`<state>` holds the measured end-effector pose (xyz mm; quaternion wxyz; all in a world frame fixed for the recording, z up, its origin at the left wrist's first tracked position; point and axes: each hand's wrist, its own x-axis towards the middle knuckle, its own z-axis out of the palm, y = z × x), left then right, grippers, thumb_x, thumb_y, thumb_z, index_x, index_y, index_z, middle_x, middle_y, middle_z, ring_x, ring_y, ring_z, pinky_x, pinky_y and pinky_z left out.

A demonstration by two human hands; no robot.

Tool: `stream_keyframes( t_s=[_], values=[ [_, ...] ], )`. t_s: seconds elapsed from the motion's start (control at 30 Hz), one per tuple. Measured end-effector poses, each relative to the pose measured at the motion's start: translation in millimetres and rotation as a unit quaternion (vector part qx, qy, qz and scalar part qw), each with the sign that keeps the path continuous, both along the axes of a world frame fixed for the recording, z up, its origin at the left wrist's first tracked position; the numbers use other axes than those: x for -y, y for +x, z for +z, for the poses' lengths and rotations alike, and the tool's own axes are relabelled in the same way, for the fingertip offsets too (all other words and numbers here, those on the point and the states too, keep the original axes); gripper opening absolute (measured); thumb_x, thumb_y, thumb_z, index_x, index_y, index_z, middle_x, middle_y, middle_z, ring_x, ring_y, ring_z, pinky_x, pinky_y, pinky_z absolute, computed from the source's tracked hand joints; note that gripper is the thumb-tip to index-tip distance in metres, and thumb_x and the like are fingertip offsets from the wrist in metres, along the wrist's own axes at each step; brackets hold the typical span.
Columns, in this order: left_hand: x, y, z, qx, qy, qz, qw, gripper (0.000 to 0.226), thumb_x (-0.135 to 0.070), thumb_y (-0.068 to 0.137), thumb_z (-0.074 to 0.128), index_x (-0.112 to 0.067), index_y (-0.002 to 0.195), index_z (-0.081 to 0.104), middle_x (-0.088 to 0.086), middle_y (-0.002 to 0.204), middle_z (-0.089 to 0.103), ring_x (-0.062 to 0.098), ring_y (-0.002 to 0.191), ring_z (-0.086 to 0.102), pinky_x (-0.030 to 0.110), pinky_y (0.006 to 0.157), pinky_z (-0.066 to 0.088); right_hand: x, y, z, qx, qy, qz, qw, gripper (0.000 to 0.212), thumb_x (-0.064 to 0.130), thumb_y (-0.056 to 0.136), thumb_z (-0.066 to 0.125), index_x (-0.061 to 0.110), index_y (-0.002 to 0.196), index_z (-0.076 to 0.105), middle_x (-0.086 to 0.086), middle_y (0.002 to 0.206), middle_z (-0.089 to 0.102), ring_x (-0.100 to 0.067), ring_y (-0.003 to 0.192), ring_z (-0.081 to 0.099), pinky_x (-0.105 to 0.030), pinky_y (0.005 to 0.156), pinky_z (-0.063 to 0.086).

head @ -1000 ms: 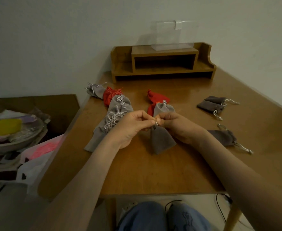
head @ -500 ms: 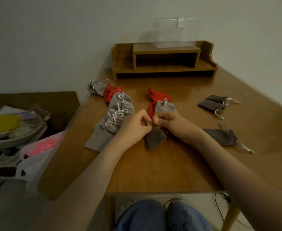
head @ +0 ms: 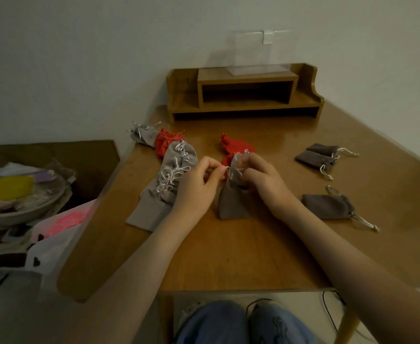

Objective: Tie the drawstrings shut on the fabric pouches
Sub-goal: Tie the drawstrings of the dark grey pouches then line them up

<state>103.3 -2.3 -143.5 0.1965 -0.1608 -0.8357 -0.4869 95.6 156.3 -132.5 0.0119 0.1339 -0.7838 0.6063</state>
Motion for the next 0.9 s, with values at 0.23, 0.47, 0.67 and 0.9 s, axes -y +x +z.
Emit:
stream_keyframes(
  t_s=[0.23,0.47,0.67,0.9],
  values=[
    [-0.4,-2.9,-1.4,-0.099,-0.049,0.016,0.994,0.008,-0.013,0.094,0.055,-0.015,0.087,0.058,-0.008,0.081,0.051,-0.002,0.074,0.049,0.008,0.068,0.037,1.9,4.5,2.0,0.001,-0.041,0.052,0.998,0.037,0.027,0.099,0.046,-0.006,0.108,0.059,-0.020,0.098,0.056,-0.010,0.081,0.056,-0.022,0.075,0.045],
    [-0.1,0.1,-1.7,-0.064,-0.035,-0.001,0.997,0.005,-0.016,0.095,0.056,-0.017,0.090,0.058,-0.007,0.083,0.058,0.004,0.076,0.055,0.015,0.066,0.044,3.8,5.8,5.5,0.025,-0.025,0.074,0.997,0.009,0.018,0.092,0.059,0.017,0.100,0.057,-0.010,0.081,0.061,-0.019,0.069,0.059,-0.026,0.066,0.049],
    [-1.3,3.7,-0.8,-0.022,0.004,-0.011,1.000,0.008,-0.020,0.098,0.050,-0.023,0.091,0.050,-0.005,0.081,0.064,0.005,0.077,0.062,0.025,0.068,0.051,3.7,1.7,0.0,-0.048,0.039,0.020,0.998,0.034,0.018,0.096,0.054,0.029,0.126,0.044,-0.003,0.108,0.051,-0.016,0.096,0.055,-0.022,0.077,0.053],
    [-0.8,5.3,0.6,-0.028,0.006,-0.007,1.000,0.019,-0.021,0.099,0.048,-0.035,0.086,0.043,-0.004,0.076,0.063,0.007,0.072,0.062,0.029,0.065,0.050,-1.2,-1.4,-0.6,-0.083,0.128,-0.025,0.988,0.017,0.023,0.094,0.057,0.019,0.107,0.067,0.008,0.113,0.038,-0.010,0.120,0.029,-0.029,0.103,0.027]
  ],
)
